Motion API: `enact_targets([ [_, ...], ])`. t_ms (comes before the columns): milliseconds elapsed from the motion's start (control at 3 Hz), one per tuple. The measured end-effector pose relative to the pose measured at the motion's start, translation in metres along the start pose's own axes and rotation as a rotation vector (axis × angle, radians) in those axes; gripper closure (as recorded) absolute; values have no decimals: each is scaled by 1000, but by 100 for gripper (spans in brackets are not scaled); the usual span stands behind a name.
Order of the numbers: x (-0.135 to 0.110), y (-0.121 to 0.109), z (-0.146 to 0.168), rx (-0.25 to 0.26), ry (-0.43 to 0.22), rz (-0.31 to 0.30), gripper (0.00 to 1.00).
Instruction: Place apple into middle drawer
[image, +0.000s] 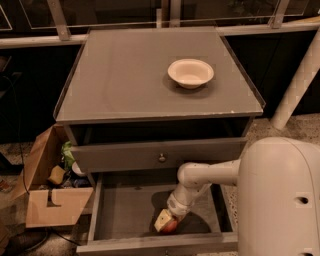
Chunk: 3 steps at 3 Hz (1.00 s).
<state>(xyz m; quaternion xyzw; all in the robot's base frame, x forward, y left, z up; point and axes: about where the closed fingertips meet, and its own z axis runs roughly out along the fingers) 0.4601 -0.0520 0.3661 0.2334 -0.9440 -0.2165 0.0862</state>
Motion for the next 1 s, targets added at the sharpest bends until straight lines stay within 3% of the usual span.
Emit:
enact_targets([
  [333,0,0,0,0,0,0,13],
  [667,0,0,0,0,0,0,0],
  [1000,0,0,0,0,0,0,0],
])
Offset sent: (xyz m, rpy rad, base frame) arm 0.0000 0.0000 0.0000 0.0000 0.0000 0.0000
